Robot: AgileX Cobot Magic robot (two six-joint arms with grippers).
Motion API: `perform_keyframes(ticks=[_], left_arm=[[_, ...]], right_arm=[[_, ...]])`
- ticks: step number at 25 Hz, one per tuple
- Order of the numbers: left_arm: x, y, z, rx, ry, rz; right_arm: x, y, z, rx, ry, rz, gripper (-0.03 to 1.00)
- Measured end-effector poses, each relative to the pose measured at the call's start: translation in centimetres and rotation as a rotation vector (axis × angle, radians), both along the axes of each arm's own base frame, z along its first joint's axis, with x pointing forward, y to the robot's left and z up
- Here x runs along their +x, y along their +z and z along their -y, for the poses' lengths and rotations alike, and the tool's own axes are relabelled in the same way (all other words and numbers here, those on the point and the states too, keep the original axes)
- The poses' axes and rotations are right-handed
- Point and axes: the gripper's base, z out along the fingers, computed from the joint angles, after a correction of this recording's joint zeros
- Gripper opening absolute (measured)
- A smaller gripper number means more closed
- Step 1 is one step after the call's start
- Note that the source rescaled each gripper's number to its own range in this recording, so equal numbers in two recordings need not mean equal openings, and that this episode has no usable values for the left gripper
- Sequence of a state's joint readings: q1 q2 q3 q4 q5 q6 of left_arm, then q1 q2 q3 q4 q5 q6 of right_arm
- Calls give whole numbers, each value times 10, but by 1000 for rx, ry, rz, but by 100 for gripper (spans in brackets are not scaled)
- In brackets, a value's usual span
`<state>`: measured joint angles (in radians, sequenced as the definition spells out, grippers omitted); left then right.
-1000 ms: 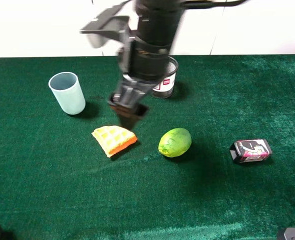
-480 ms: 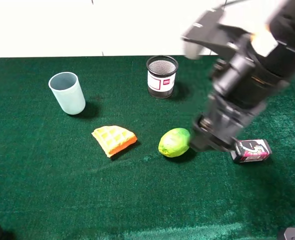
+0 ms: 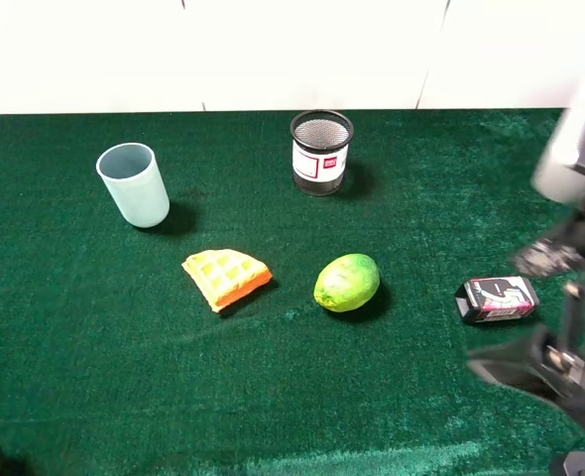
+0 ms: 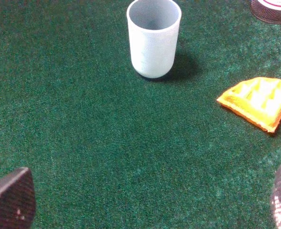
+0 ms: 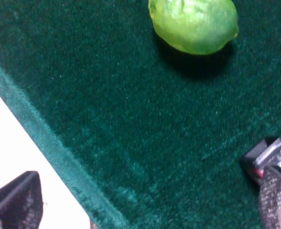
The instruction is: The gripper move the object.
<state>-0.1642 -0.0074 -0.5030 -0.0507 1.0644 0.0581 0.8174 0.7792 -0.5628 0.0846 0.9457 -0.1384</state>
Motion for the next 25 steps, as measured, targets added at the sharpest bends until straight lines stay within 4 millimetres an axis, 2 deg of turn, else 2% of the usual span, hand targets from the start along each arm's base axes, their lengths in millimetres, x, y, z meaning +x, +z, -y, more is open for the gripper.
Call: perform_keyframes(ticks=[5, 12, 19, 25], left_arm=[[0, 0, 0, 0, 0, 0], [0, 0, 0, 0, 0, 0], [0, 0, 0, 0, 0, 0], [0, 0, 0, 0, 0, 0]], right_arm=[[-23, -1, 24, 57, -35, 21, 96], [-41, 11, 43, 183, -42, 129, 96], [-50, 17, 60, 261, -102, 223, 96], [-56, 20, 74, 298, -240, 312, 96]])
